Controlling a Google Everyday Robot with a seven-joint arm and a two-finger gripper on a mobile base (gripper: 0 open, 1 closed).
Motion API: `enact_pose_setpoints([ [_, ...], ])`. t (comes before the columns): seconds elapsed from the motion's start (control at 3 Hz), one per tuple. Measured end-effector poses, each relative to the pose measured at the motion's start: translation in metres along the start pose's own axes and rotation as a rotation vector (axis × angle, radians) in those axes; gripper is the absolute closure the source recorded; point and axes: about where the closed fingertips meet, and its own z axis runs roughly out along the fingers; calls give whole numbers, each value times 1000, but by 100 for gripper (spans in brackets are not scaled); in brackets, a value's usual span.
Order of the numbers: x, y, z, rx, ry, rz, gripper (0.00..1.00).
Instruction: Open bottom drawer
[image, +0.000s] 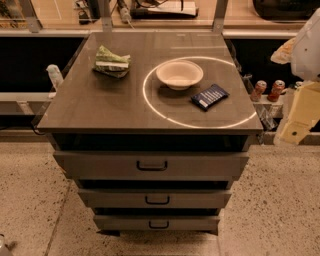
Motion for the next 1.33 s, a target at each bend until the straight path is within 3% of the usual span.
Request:
enact_pose_setpoints([
  [0.33,0,0,0,0,0,0,0],
  [0.67,11,20,14,6,-28,36,0],
  [1.0,15,69,15,64,-136,121,0],
  [1.33,25,116,9,171,-217,232,0],
])
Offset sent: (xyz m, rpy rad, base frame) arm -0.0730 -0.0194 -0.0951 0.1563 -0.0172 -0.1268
